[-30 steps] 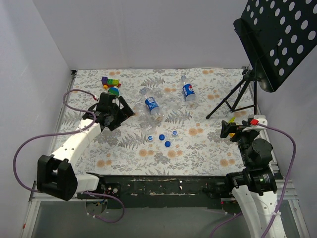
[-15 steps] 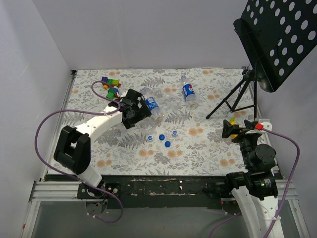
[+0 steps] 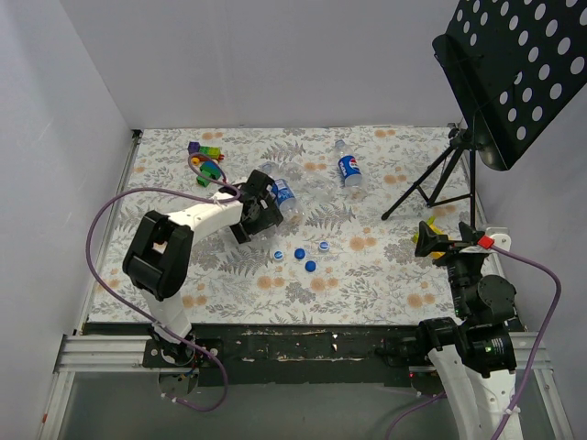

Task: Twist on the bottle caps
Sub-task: Pick up the plastic bottle at the center of the board.

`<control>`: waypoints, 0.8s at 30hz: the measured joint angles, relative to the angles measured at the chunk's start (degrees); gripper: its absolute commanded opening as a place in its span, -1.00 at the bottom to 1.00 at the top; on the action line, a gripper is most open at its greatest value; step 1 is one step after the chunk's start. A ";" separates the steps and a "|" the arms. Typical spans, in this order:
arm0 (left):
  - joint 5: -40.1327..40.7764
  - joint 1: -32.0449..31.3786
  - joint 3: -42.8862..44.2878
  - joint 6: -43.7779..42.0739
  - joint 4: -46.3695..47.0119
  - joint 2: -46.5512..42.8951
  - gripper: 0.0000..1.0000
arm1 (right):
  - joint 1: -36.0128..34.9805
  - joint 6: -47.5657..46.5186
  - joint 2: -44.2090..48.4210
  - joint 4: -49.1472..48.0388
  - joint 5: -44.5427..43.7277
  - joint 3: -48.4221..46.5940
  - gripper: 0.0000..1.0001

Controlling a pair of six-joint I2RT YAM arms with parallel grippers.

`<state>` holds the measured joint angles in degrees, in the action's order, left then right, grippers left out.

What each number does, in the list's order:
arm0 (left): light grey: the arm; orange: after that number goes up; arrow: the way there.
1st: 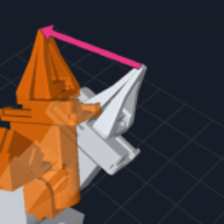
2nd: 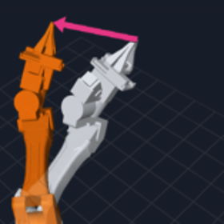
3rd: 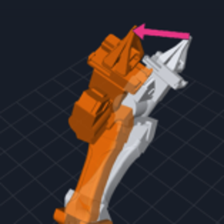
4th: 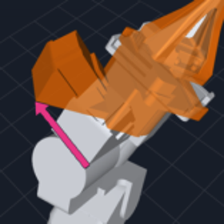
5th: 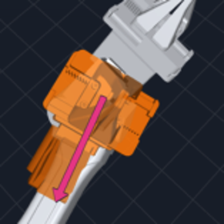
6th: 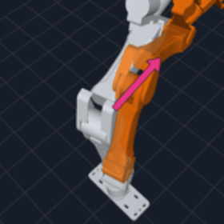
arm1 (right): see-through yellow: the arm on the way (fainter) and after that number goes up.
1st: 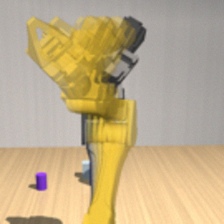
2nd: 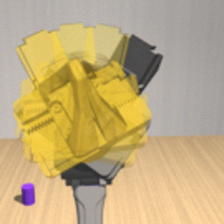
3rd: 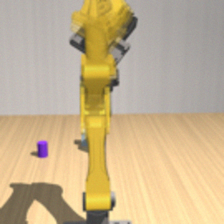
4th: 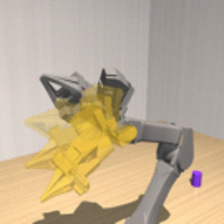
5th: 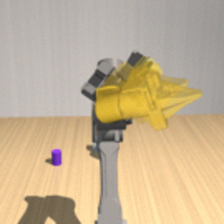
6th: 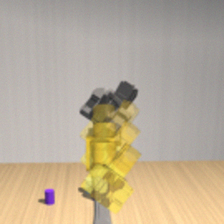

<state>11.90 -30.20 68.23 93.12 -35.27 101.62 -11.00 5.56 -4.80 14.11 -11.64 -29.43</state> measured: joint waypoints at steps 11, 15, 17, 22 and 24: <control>1.81 0.00 -2.43 -1.38 2.67 0.31 0.06 | -0.26 -0.22 0.44 -0.57 0.15 0.00 0.92; 3.32 0.00 -5.57 -3.87 3.54 -3.04 0.01 | -0.26 -0.35 0.33 -0.57 1.86 0.00 0.92; 3.89 0.00 -7.56 -6.03 4.66 -5.95 -0.02 | -0.26 -0.46 -0.20 -0.57 3.89 -0.02 0.93; 4.09 0.00 -14.12 -14.86 10.80 -18.62 -0.03 | -0.26 -1.05 -6.05 0.68 11.87 -1.55 0.93; 3.19 0.00 -16.85 -19.28 14.51 -24.63 -0.01 | -0.26 -1.09 -9.77 2.23 15.28 -3.72 0.93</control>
<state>15.09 -30.20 51.37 73.84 -20.75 76.99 -11.27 4.47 -14.57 16.34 3.64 -33.15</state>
